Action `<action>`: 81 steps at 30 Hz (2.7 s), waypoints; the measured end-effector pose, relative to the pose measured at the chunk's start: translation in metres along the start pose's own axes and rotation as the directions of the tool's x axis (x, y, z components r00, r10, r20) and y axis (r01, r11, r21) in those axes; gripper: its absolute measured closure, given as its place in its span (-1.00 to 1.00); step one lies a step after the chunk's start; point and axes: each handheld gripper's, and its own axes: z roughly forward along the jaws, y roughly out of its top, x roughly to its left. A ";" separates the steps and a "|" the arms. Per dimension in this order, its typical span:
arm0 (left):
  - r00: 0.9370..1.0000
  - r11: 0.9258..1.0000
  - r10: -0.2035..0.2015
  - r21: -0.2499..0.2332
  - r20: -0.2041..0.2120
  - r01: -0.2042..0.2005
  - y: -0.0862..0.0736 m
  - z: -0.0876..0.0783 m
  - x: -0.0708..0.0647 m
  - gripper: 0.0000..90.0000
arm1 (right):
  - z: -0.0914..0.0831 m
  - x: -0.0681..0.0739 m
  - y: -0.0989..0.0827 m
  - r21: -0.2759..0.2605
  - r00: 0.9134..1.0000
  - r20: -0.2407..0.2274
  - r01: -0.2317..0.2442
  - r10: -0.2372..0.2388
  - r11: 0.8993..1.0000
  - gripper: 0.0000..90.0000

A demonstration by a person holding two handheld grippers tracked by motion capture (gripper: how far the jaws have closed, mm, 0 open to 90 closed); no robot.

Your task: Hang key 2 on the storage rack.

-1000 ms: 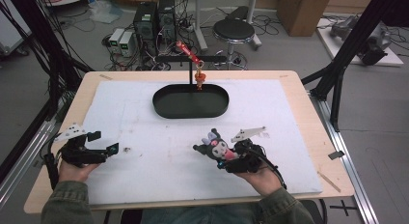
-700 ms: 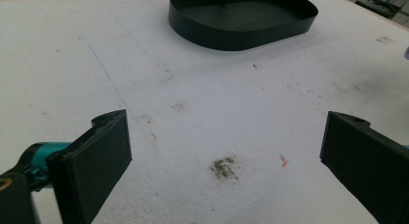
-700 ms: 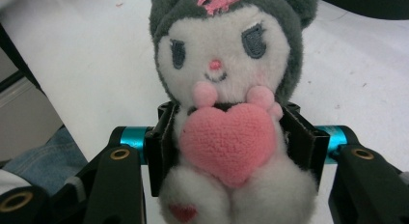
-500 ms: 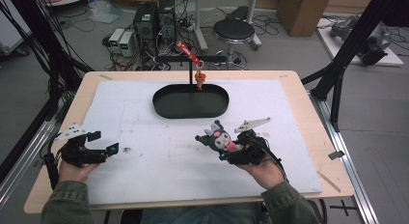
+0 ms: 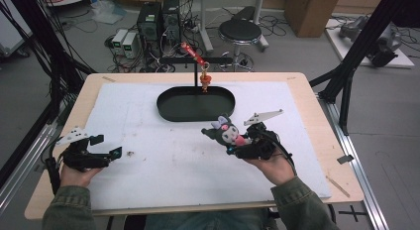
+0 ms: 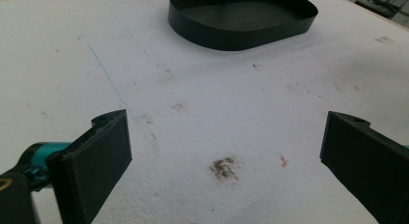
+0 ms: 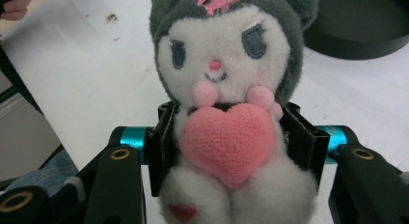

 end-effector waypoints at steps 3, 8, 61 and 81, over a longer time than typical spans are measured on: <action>1.000 1.000 0.003 0.004 0.003 -0.003 0.000 0.000 0.000 -0.91 | -0.002 -0.003 0.006 -0.004 1.000 0.012 0.003 -0.003 1.000 0.02; 1.000 1.000 0.005 0.006 0.002 -0.005 0.000 0.000 0.000 -0.91 | -0.004 -0.009 0.015 -0.020 1.000 0.012 -0.004 0.005 1.000 0.02; 1.000 1.000 0.001 0.006 0.005 -0.001 0.000 0.000 0.001 -0.91 | -0.015 -0.070 0.109 -0.093 0.987 0.052 -0.150 0.155 0.984 0.02; 1.000 1.000 0.002 0.006 0.009 -0.002 0.000 0.000 0.002 -0.91 | -0.001 -0.097 0.129 -0.131 0.969 0.091 -0.217 0.230 0.967 0.02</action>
